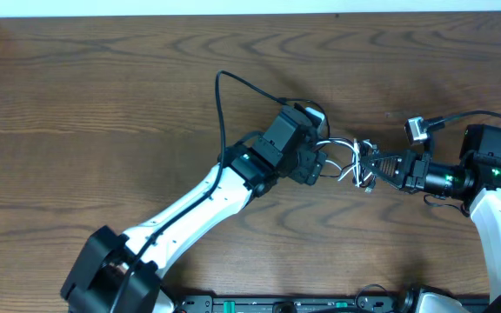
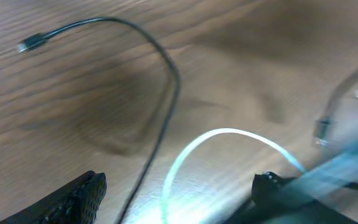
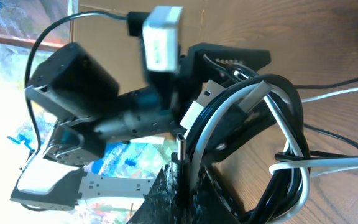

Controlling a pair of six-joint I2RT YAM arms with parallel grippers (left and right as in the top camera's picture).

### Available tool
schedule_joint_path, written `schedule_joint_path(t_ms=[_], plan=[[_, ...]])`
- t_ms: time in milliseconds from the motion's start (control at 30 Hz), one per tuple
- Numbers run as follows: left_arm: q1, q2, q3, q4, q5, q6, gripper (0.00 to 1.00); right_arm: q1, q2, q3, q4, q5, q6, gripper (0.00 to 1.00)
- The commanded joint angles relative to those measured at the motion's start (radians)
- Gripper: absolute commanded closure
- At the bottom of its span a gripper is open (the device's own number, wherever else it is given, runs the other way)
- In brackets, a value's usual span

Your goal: Untangle cables

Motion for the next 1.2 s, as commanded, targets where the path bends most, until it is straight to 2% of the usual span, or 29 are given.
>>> schedule_joint_path(t_ms=[0, 33, 67, 167, 200, 267, 333, 500, 600, 700, 767, 833, 933, 1033, 1167], plan=[[0.0, 0.051, -0.003, 0.0, -0.158, -0.032, 0.28, 0.004, 0.0, 0.0, 0.002, -0.051, -0.018, 0.99], [0.0, 0.061, -0.003, -0.006, -0.196, -0.032, 0.35, 0.004, 0.0, 0.0, 0.002, -0.051, -0.018, 0.99], [0.003, 0.065, -0.003, -0.019, -0.256, -0.032, 0.5, 0.004, 0.0, 0.0, 0.003, -0.05, -0.018, 0.99], [0.014, 0.058, -0.003, -0.056, -0.399, -0.035, 0.79, 0.004, 0.0, 0.0, 0.002, -0.005, -0.025, 0.99], [0.02, 0.052, -0.003, -0.07, -0.449, -0.035, 0.86, 0.004, 0.0, 0.0, 0.001, 0.025, -0.025, 0.99], [0.031, 0.035, -0.003, -0.098, -0.532, -0.035, 0.92, 0.004, 0.0, 0.0, -0.01, 0.131, -0.024, 0.99], [0.043, 0.011, -0.003, -0.119, -0.578, -0.035, 0.92, 0.004, 0.0, 0.0, -0.035, 0.312, -0.008, 0.99], [0.057, -0.082, -0.003, -0.15, -0.558, -0.034, 0.92, 0.004, 0.0, 0.0, -0.097, 0.735, 0.06, 0.99], [0.057, -0.148, -0.003, -0.165, -0.424, -0.034, 0.92, 0.004, 0.0, 0.0, -0.127, 0.956, 0.104, 0.99], [0.057, -0.202, -0.003, -0.186, -0.257, -0.035, 0.92, 0.004, 0.0, 0.0, -0.145, 1.088, 0.118, 0.99], [0.057, -0.223, -0.003, -0.197, -0.148, -0.035, 0.92, 0.004, 0.0, 0.0, -0.144, 1.08, 0.113, 0.96], [0.057, -0.233, -0.003, -0.21, -0.062, -0.035, 0.92, 0.004, 0.0, 0.0, -0.143, 1.018, 0.077, 0.76], [0.057, -0.232, -0.003, -0.234, 0.003, -0.035, 0.92, 0.004, 0.0, 0.0, -0.139, 0.885, -0.009, 0.58], [0.057, -0.232, -0.003, -0.235, 0.024, -0.035, 0.92, 0.004, 0.0, 0.0, -0.14, 0.793, -0.052, 0.51], [0.056, -0.232, -0.003, -0.24, 0.031, -0.035, 0.92, 0.012, 0.0, 0.0, -0.14, 0.633, -0.167, 0.48]])
